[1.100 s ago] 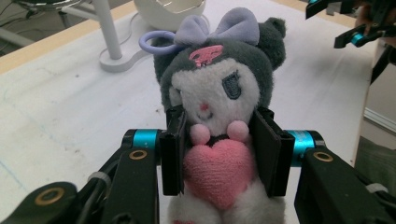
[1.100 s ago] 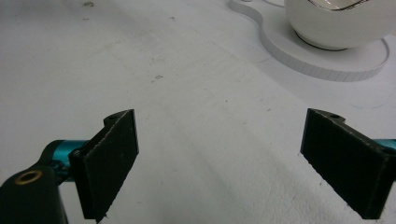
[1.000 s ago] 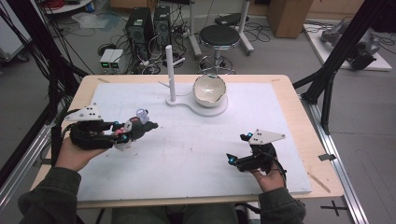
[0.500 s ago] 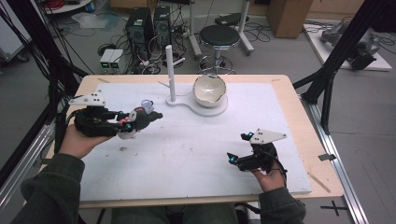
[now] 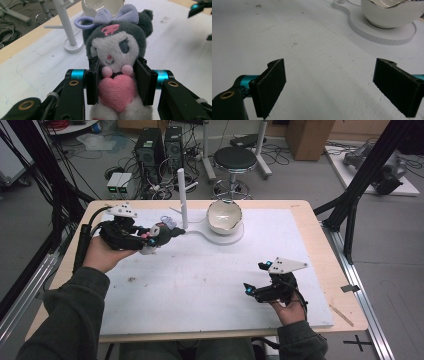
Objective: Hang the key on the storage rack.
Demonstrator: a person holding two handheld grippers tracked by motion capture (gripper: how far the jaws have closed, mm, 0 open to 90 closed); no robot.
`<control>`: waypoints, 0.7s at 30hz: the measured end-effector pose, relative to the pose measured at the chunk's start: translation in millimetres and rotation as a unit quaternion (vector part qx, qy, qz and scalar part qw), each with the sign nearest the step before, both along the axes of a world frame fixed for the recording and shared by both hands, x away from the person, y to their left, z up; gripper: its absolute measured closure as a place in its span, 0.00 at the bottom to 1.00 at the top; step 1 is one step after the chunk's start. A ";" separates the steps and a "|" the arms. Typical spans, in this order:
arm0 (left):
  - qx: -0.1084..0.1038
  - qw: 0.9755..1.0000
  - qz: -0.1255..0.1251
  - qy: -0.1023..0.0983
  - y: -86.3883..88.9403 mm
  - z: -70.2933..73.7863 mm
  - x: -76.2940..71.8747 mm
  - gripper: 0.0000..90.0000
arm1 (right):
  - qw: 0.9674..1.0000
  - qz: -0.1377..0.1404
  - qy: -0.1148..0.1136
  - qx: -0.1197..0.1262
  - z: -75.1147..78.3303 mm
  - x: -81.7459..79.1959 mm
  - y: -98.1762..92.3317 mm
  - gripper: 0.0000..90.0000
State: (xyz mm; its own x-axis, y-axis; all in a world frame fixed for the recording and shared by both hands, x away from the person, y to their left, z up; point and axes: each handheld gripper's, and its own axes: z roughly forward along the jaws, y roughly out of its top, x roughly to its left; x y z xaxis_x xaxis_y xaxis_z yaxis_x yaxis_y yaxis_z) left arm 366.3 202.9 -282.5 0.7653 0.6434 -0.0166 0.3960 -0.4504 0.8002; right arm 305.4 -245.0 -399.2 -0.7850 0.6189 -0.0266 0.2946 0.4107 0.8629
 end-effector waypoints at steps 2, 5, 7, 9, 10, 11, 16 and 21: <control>0.001 1.000 0.009 0.002 -3.7 1.4 5.9 0.65 | 1.000 0.001 0.000 0.000 0.0 0.1 -0.2 0.11; -0.001 1.000 0.018 0.010 -8.2 2.3 13.7 0.65 | 1.000 -0.001 0.002 0.001 0.1 -0.1 -0.4 0.11; -0.001 1.000 0.019 0.016 -11.0 1.9 19.7 0.65 | 1.000 -0.001 0.002 0.002 0.1 0.4 -0.9 0.11; -0.003 1.000 0.019 0.018 -11.6 1.6 21.1 0.65 | 1.000 0.000 0.001 0.001 0.2 0.7 -1.4 0.11; -0.004 1.000 0.019 0.020 -11.8 1.4 22.4 0.65 | 1.000 0.000 0.001 0.001 0.2 0.7 -1.4 0.11; -0.007 0.999 0.023 0.022 -11.8 0.8 24.8 0.65 | 1.000 -0.001 0.000 0.002 0.2 0.9 -1.6 0.11; -0.010 0.999 0.030 0.031 -9.7 -0.4 29.7 0.65 | 1.000 0.000 0.003 0.001 0.1 1.0 -1.3 0.11; -0.013 0.999 0.031 0.033 -11.9 3.4 36.0 0.65 | 1.000 0.001 0.000 0.001 -0.1 1.9 -1.5 0.11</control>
